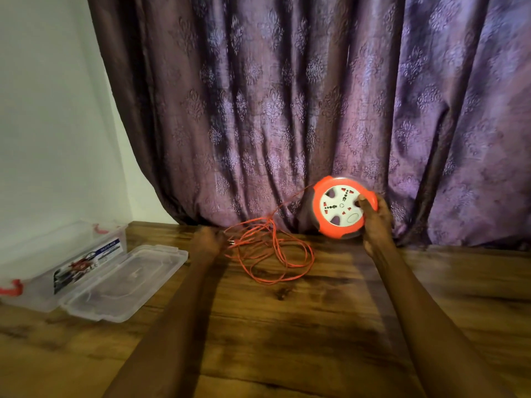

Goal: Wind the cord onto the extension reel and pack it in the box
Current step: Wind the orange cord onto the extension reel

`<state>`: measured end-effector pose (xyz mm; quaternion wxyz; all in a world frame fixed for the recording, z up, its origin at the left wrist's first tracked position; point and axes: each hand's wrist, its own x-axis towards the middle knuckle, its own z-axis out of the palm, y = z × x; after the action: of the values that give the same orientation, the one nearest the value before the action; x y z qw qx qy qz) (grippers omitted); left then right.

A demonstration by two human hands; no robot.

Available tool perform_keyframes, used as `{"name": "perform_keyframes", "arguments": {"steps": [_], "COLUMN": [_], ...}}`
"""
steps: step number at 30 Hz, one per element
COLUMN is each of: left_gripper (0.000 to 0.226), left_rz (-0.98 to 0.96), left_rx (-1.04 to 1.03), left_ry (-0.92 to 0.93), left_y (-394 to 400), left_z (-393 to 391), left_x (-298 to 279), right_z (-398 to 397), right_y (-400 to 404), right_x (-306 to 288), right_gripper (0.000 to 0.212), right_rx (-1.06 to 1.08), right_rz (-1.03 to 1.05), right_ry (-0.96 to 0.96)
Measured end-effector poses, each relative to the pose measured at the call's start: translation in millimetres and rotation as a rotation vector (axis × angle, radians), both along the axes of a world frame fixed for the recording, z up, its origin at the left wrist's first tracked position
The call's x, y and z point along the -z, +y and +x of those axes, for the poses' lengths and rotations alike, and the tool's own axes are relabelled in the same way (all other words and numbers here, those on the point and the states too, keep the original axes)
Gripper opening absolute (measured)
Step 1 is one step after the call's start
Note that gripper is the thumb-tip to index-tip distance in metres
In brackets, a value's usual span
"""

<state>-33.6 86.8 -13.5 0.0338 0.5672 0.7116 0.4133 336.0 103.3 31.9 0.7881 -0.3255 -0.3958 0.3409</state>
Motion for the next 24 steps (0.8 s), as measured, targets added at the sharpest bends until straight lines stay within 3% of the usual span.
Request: {"name": "perform_keyframes", "arguments": {"steps": [5,13,19,24], "left_gripper": [0.023,0.015,0.013,0.012], "left_rz": [0.129,0.232,0.281,0.304], "left_rx": [0.180,0.409,0.508,0.590], "left_ry": [-0.322,-0.460,-0.397,-0.359], "left_y": [5.3,14.0,15.0,8.0], "left_z": [4.1,26.1,32.7,48.9], "left_x": [-20.4,-66.3,-80.4,-88.0], "right_z": [-10.2,-32.7,-43.7,-58.0], "right_y": [-6.6,-20.1,-25.7,-23.6], "right_x": [-12.4,-27.1,-34.8,-38.9], "right_gripper": [0.029,0.033,0.042,0.052], "right_rx": [-0.131,-0.261,-0.239,-0.247], "right_rz": [0.015,-0.001,-0.005,0.127], "right_ry": [-0.088,-0.276,-0.513,-0.725]}}
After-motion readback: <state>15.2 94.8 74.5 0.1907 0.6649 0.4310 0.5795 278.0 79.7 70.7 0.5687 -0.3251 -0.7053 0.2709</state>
